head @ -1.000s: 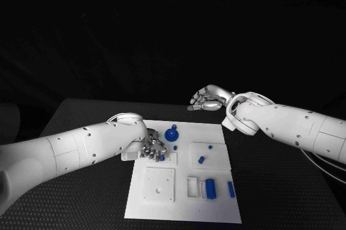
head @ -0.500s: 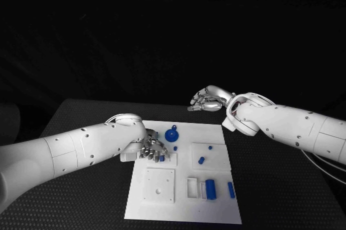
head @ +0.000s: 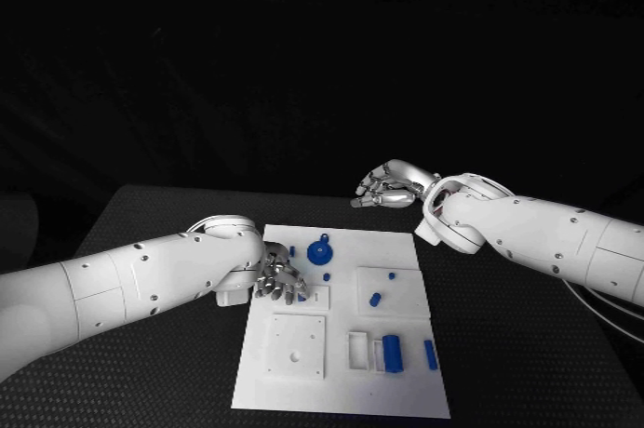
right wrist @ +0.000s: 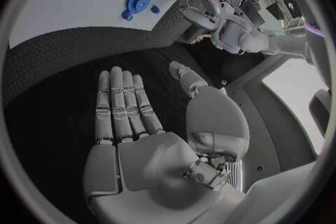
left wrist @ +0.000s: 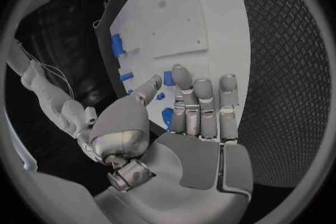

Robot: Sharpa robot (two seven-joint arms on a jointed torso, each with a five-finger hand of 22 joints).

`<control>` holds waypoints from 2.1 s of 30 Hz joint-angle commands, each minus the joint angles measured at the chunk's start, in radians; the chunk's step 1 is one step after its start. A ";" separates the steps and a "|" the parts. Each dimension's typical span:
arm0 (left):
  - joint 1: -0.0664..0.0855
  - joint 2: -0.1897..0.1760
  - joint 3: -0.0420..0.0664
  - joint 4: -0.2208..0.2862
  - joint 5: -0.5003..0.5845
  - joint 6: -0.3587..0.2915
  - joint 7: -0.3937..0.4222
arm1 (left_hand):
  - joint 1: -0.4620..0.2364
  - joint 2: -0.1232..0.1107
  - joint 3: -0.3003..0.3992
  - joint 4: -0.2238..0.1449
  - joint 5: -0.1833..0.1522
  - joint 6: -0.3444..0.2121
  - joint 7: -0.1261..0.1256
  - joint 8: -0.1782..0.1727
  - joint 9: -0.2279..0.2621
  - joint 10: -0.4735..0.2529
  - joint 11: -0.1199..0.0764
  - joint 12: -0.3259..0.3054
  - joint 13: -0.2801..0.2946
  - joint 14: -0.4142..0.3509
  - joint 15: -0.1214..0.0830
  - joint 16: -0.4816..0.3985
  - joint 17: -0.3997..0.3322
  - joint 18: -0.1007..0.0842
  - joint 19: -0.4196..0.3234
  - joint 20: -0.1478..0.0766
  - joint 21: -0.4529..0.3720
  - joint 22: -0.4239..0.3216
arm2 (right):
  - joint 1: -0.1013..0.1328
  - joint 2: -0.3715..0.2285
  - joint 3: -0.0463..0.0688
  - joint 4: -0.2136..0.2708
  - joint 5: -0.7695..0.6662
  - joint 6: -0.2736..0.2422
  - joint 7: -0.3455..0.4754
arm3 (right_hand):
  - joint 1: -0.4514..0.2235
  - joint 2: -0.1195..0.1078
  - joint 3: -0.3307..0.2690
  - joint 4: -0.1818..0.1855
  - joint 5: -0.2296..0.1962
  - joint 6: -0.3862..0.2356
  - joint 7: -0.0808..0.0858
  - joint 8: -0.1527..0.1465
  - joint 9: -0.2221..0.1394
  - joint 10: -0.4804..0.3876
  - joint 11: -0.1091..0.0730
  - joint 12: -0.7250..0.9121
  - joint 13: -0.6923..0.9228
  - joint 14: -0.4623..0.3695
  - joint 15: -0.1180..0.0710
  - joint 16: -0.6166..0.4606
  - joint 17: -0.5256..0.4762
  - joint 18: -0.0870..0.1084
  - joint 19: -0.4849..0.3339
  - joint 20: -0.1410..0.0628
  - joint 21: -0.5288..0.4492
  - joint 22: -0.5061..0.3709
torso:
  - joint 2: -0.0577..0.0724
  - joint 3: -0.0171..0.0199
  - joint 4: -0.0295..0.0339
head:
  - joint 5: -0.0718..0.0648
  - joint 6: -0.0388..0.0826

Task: Assemble the parts on the task board

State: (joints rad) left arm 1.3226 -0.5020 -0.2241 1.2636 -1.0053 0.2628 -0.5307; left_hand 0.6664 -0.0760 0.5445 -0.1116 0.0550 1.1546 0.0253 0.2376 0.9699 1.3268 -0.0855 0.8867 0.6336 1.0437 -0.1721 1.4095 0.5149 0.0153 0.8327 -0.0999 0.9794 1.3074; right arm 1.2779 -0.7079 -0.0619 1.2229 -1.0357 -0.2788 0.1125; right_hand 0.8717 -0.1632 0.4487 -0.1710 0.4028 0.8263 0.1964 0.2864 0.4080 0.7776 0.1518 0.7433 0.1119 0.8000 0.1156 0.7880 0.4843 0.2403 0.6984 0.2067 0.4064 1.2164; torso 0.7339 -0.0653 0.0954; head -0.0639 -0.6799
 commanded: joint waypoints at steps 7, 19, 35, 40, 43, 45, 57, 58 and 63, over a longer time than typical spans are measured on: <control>-0.001 -0.024 0.000 0.028 0.048 -0.086 0.046 | 0.046 0.009 -0.002 -0.014 -0.004 -0.082 0.030 -0.075 -0.062 -0.009 0.030 -0.001 -0.006 -0.011 0.015 -0.005 -0.009 -0.006 -0.009 -0.150 -0.013 0.013 | -0.002 -0.002 0.000 0.001 -0.002 0.010 0.004 | -0.001 -0.001 -0.001 0.003 0.006 -0.005 0.001 0.006 -0.001 0.003 0.003 0.004 -0.002 -0.004 0.004 0.003 -0.001 0.019 0.000 0.009 -0.005 0.002 | 0.001 -0.0014 -0.0009 | 0.000 -0.001; -0.007 -0.043 0.000 0.049 0.109 -0.107 0.067 | 0.099 0.033 0.003 -0.022 -0.004 -0.130 0.049 -0.118 -0.114 -0.008 0.047 0.004 -0.006 -0.007 0.029 -0.003 -0.012 -0.001 -0.006 -0.139 -0.014 0.014 | -0.006 -0.003 0.000 0.001 -0.002 0.010 0.003 | 0.000 -0.001 -0.001 0.003 0.005 -0.005 0.001 0.007 -0.001 0.003 0.003 0.004 -0.003 -0.004 0.004 0.003 -0.001 0.020 0.001 0.009 -0.005 0.002 | 0.001 0.0000 -0.0004 | -0.001 -0.004; -0.008 -0.043 0.000 0.065 0.073 -0.079 0.030 | 0.091 0.025 -0.018 -0.002 -0.005 -0.122 0.050 -0.121 -0.137 -0.008 0.048 0.007 -0.006 -0.007 0.031 -0.002 -0.013 0.001 -0.006 -0.134 -0.016 0.014 | -0.007 -0.005 0.000 0.003 -0.002 0.011 0.003 | 0.000 -0.001 -0.001 0.003 0.005 -0.005 0.001 0.007 -0.002 0.003 0.003 0.004 -0.004 -0.004 0.004 0.004 -0.002 0.020 0.001 0.009 -0.006 0.003 | 0.001 0.0009 -0.0015 | 0.000 -0.004; -0.008 -0.042 0.000 0.062 0.055 -0.074 0.020 | 0.086 0.025 -0.020 0.010 -0.005 -0.117 0.049 -0.120 -0.143 -0.008 0.047 0.008 -0.006 -0.007 0.030 -0.001 -0.013 0.002 -0.005 -0.134 -0.017 0.014 | -0.007 -0.005 0.000 0.003 -0.002 0.012 0.003 | 0.000 -0.001 -0.001 0.003 0.005 -0.005 0.001 0.007 -0.002 0.003 0.003 0.005 -0.004 -0.004 0.004 0.004 -0.002 0.020 0.001 0.009 -0.006 0.003 | 0.001 0.0002 -0.0013 | 0.000 -0.003; -0.009 -0.039 -0.001 0.056 0.051 -0.064 0.016 | 0.083 0.023 -0.022 0.017 -0.005 -0.113 0.048 -0.118 -0.146 -0.008 0.046 0.008 -0.006 -0.006 0.030 0.000 -0.013 0.003 -0.005 -0.134 -0.018 0.014 | -0.007 -0.005 0.000 0.003 -0.002 0.012 0.003 | 0.000 -0.001 -0.001 0.003 0.005 -0.005 0.001 0.007 -0.002 0.003 0.003 0.005 -0.004 -0.004 0.004 0.004 -0.002 0.020 0.001 0.009 -0.006 0.003 | 0.001 0.0002 -0.0011 | -0.001 -0.003; -0.011 -0.037 -0.001 0.058 0.047 -0.062 0.014 | 0.080 0.020 -0.024 0.021 -0.005 -0.112 0.047 -0.117 -0.148 -0.007 0.045 0.009 -0.006 -0.006 0.029 0.000 -0.013 0.003 -0.005 -0.134 -0.018 0.014 | -0.007 -0.006 0.000 0.003 -0.002 0.013 0.003 | 0.000 -0.001 -0.001 0.003 0.005 -0.005 0.001 0.007 -0.002 0.003 0.004 0.005 -0.005 -0.004 0.004 0.004 -0.002 0.020 0.001 0.009 -0.006 0.003 | 0.001 -0.0002 -0.0014 | -0.002 -0.004; -0.013 -0.030 -0.001 0.060 0.042 -0.063 0.019 | 0.070 0.006 -0.029 0.045 -0.005 -0.106 0.045 -0.115 -0.157 -0.003 0.043 0.013 -0.005 -0.002 0.027 0.004 -0.013 0.006 -0.002 -0.136 -0.018 0.014 | -0.008 -0.005 0.000 0.003 -0.002 0.013 0.003 | 0.000 -0.001 -0.001 0.004 0.005 -0.005 0.001 0.007 -0.002 0.003 0.003 0.005 -0.005 -0.004 0.004 0.004 -0.002 0.020 0.001 0.009 -0.007 0.004 | 0.001 0.0001 -0.0010 | -0.001 -0.005; -0.013 -0.030 -0.001 0.060 0.043 -0.065 0.018 | 0.070 0.004 -0.030 0.047 -0.005 -0.105 0.045 -0.114 -0.158 -0.002 0.043 0.014 -0.005 -0.002 0.026 0.005 -0.013 0.006 -0.001 -0.136 -0.018 0.014 | -0.008 -0.005 0.000 0.003 -0.002 0.013 0.003 | 0.000 -0.001 -0.001 0.004 0.005 -0.005 0.001 0.007 -0.002 0.003 0.003 0.005 -0.005 -0.004 0.004 0.004 -0.002 0.020 0.001 0.009 -0.007 0.004 | 0.001 0.0001 -0.0010 | -0.001 -0.005; -0.013 -0.023 -0.001 0.054 0.043 -0.068 0.016 | 0.070 0.000 -0.031 0.052 -0.005 -0.101 0.043 -0.111 -0.159 0.000 0.041 0.016 -0.004 0.000 0.025 0.007 -0.012 0.007 0.000 -0.137 -0.017 0.015 | -0.008 -0.004 0.000 0.004 -0.002 0.013 0.003 | 0.000 0.000 -0.001 0.004 0.005 -0.005 0.001 0.007 -0.002 0.003 0.003 0.005 -0.006 -0.004 0.004 0.004 -0.003 0.020 0.001 0.009 -0.007 0.004 | 0.001 0.0003 -0.0008 | -0.001 -0.004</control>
State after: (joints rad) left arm 1.3096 -0.5284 -0.2252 1.3180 -0.9587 0.1861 -0.5152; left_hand 0.7355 -0.0647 0.5129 -0.0653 0.0550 1.0490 0.0680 0.1229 0.8120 1.3183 -0.0446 0.8985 0.6289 1.0396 -0.1422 1.4098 0.5026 0.0153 0.8255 -0.1001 0.9678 1.3074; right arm 1.2708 -0.7126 -0.0620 1.2247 -1.0356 -0.2775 0.1114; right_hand 0.8717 -0.1633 0.4487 -0.1710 0.4028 0.8263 0.1964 0.2900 0.4074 0.7776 0.1518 0.7433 0.1072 0.8002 0.1153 0.7880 0.4828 0.2403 0.6984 0.2067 0.4064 1.2188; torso 0.7349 -0.0653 0.0945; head -0.0653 -0.6845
